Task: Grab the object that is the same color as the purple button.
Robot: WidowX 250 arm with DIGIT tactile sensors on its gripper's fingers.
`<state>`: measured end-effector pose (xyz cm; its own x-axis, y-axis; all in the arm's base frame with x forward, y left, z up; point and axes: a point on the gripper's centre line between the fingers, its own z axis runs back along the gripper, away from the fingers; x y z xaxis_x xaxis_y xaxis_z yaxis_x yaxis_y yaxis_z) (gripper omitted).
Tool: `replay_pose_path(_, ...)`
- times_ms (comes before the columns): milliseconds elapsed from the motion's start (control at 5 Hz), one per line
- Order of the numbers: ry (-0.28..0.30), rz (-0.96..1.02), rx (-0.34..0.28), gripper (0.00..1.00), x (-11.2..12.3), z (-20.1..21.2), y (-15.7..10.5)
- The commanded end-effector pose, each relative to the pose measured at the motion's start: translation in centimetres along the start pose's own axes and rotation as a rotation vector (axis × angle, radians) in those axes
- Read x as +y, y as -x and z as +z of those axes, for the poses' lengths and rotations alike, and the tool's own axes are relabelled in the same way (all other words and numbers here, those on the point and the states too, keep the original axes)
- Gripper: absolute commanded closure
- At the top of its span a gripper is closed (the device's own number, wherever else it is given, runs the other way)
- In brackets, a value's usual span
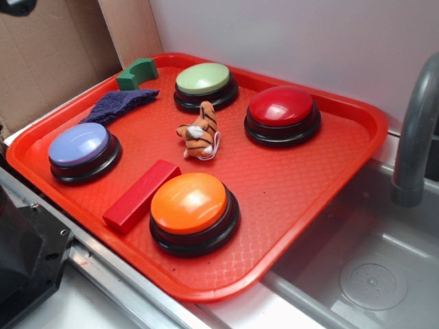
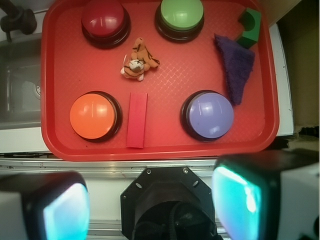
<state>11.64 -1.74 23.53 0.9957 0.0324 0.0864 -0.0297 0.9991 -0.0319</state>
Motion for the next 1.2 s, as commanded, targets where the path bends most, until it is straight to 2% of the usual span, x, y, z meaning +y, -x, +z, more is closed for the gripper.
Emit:
replay_pose_path(0, 0.000, 0.000, 0.000, 0.00, 0.0, 0.0, 0.0)
replay_pose_path(200, -0.009, 0.042, -0.003, 0.00, 1.6, -1.2, -1.6)
replay_pose_path(400, -0.024, 0.146, -0.047, 0.00, 3.4, -2.8, -3.3)
replay_pose_path(600, -0.027, 0.215, -0.058, 0.00, 6.4, -6.2, -6.4)
replay_pose_path(800, -0.009, 0.292, -0.040, 0.00, 9.0, -9.2, -8.1)
replay_pose_path(1000, 0.012, 0.350, -0.059, 0.00, 11.5, -12.2, -9.8)
